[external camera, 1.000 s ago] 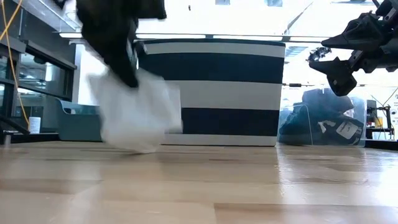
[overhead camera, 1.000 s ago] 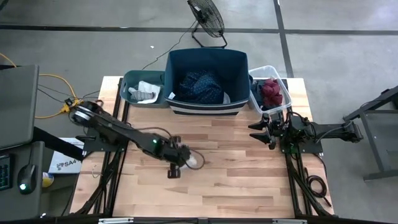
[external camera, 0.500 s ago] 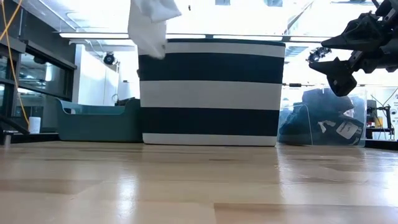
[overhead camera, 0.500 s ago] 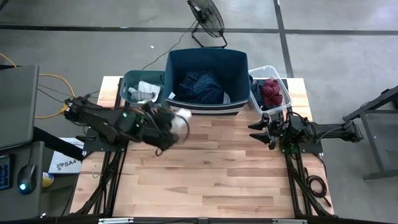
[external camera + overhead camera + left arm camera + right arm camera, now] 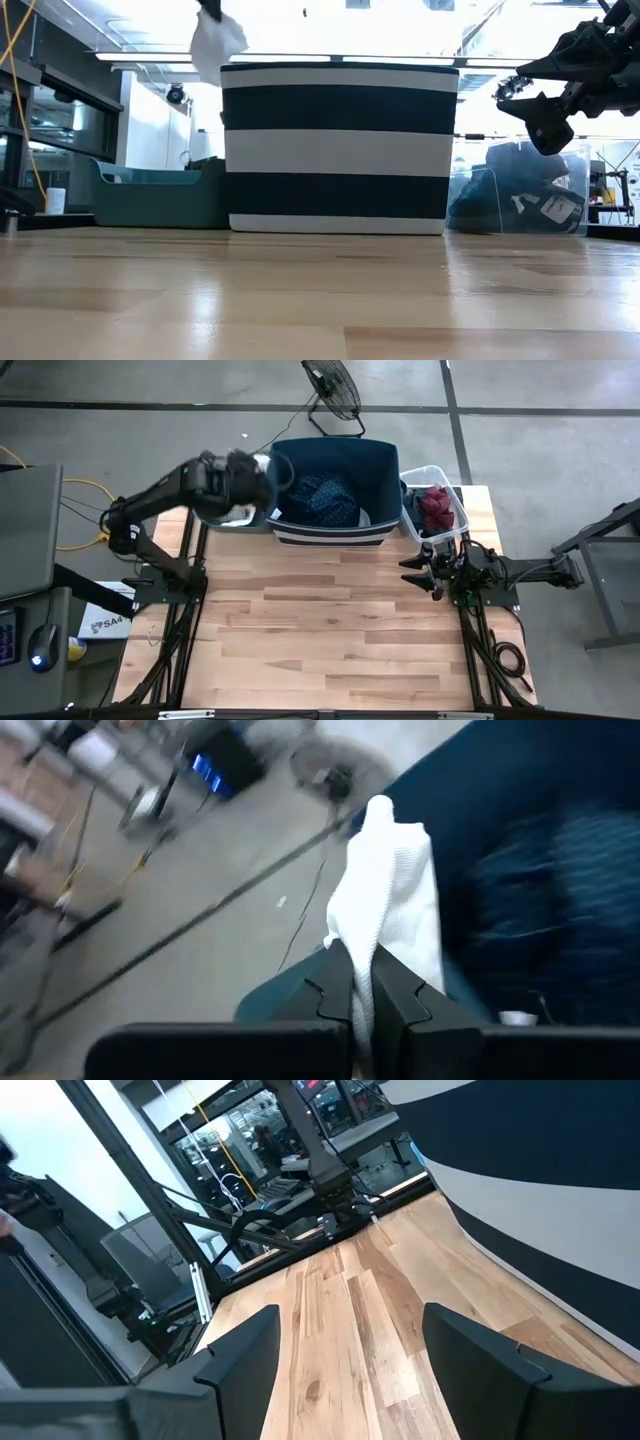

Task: Pick & Place Cloths
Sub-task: Put the white sock into the green bin

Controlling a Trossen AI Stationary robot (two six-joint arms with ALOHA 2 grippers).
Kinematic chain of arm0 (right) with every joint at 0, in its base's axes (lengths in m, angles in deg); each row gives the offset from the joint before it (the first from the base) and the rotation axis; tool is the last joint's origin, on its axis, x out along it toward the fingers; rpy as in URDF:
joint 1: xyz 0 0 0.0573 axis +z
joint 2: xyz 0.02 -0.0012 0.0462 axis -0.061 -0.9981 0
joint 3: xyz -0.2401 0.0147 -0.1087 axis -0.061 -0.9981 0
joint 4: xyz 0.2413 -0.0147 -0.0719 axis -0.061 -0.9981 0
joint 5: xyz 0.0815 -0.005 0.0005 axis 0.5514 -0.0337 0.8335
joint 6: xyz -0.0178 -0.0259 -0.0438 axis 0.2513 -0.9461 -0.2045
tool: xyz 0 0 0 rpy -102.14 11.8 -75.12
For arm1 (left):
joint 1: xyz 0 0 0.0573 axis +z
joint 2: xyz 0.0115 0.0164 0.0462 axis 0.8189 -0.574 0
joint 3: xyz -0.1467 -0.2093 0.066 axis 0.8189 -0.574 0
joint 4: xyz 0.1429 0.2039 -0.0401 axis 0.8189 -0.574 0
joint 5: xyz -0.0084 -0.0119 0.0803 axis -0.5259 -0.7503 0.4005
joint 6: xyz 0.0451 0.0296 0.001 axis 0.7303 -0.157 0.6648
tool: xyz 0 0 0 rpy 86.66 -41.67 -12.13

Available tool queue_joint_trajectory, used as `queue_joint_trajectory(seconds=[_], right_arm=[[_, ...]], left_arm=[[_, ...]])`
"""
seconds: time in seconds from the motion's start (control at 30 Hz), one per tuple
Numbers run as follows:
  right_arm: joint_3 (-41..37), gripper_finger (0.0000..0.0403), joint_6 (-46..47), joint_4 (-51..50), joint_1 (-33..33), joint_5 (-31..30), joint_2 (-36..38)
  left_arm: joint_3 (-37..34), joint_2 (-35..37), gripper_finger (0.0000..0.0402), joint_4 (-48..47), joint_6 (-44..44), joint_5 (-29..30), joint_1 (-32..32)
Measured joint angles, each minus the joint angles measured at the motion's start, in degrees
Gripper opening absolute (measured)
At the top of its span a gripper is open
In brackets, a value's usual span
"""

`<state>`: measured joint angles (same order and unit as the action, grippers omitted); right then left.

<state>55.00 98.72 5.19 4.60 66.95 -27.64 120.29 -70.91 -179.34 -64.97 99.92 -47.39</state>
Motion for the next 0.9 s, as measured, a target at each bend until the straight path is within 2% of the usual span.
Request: queue_joint_trajectory(seconds=[0.17,0.37,0.6,0.8,0.9], right_arm=[[0.0,0.0237,0.0,0.0,0.0,0.0,0.0],[0.0,0.0237,0.0,0.0,0.0,0.0,0.0],[0.0,0.0237,0.0,0.0,0.0,0.0,0.0],[0.0,0.0237,0.0,0.0,0.0,0.0,0.0],[0.0,0.0237,0.0,0.0,0.0,0.0,0.0]], left_arm=[[-3.4,0.0,0.0002,0.4,5.2,-7.5,13.1],[-15.2,0.0,0.0002,7.6,12.1,-17.3,23.9],[-29.5,0.5,0.0002,21.4,17.3,-28.0,31.4],[-35.9,0.8,0.0002,28.5,22.5,-31.8,35.2],[-38.5,2.4,0.0002,34.7,24.8,-36.5,38.2]])
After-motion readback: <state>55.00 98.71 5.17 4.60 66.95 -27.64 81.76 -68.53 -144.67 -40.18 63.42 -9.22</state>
